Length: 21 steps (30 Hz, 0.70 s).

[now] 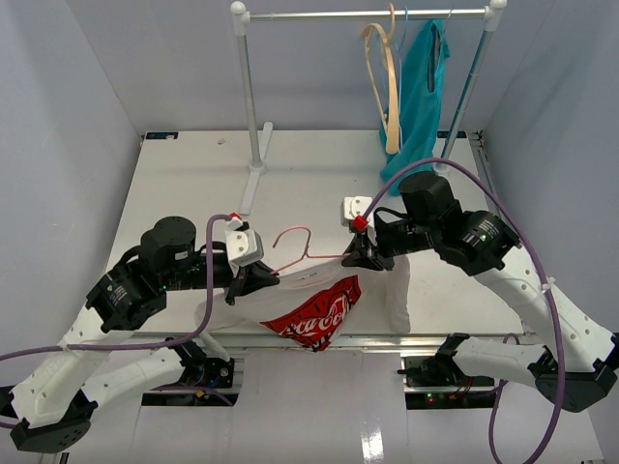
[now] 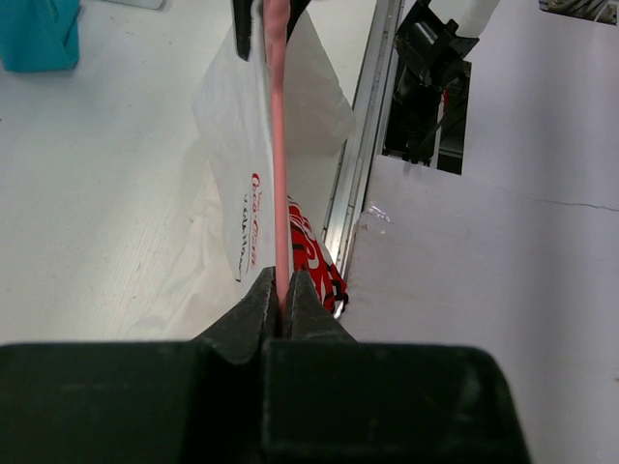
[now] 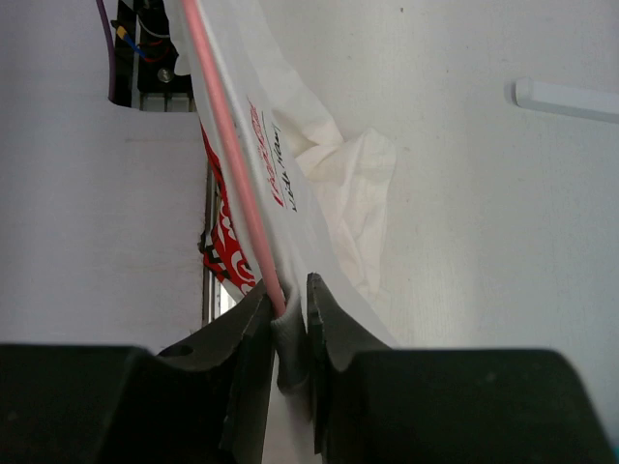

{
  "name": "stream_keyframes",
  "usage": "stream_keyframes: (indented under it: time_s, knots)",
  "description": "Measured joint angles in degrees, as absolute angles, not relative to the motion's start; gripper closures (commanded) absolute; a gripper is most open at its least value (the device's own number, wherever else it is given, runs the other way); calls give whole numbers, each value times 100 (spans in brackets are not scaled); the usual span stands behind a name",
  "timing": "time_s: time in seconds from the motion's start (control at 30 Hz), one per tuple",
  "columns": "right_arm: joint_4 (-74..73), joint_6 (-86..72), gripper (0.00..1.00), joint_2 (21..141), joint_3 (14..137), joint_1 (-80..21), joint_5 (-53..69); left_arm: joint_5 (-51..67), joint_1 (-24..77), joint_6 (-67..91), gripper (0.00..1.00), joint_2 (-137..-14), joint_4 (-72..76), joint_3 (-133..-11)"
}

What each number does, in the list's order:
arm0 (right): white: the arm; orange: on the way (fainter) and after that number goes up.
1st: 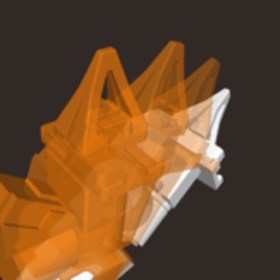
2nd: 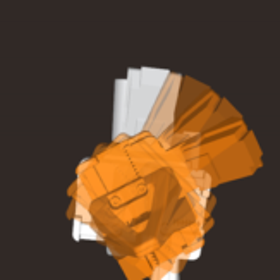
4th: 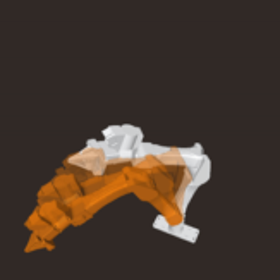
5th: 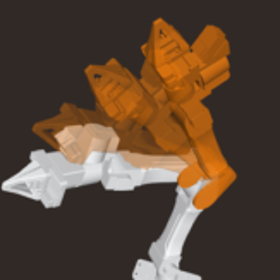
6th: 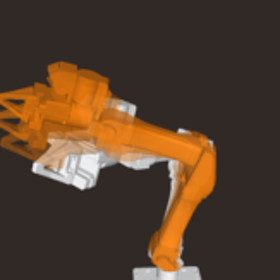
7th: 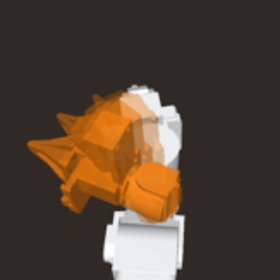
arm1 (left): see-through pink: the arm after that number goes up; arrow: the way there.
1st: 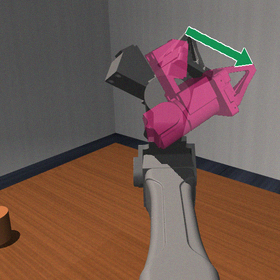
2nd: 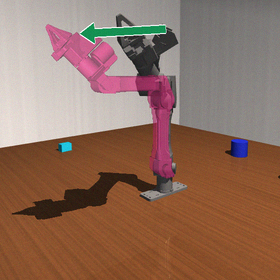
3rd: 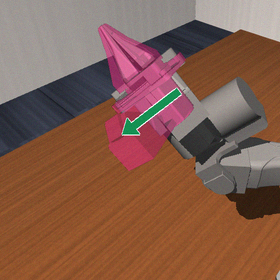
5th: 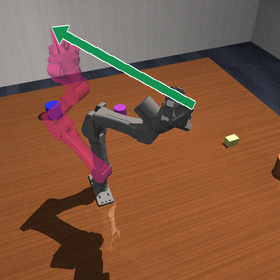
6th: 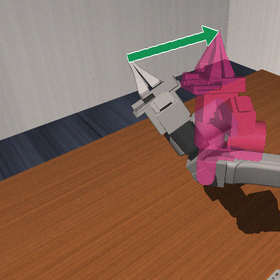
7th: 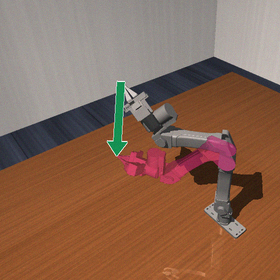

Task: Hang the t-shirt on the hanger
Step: Place the hanger at the clothesline.

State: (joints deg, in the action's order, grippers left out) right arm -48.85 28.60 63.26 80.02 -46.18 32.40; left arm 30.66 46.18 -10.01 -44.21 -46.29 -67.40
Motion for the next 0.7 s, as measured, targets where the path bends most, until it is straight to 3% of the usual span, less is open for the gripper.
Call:
stream_keyframes:
  time_s: [0.23, 0.27, 0.37, 0.47, 0.57, 0.7]
  knots:
    - [-5039, 2959, 92, 6304, 8003, -4634, 3406, 2890, 4591, -958, 97, -4387, -4588, -6709]
    - [-5043, 2957, 92, 6307, 8003, -4633, 3399, 2861, 4591, -951, 91, -4391, -4583, -6709]
    - [-5018, 2920, 92, 6308, 8003, -4630, 3355, 2734, 4592, -910, 50, -4400, -4545, -6709]
    - [-4970, 2795, 92, 6324, 8012, -4620, 3277, 2580, 4596, -818, 19, -4489, -4489, -6782]
    - [-4917, 2565, 92, 6394, 8035, -4606, 3065, 2421, 4598, -699, 3, -4738, -4320, -7097]
    - [-4851, 2333, 92, 6455, 8040, -4584, 2768, 1984, 4598, -413, 2, -5020, -3993, -7420]
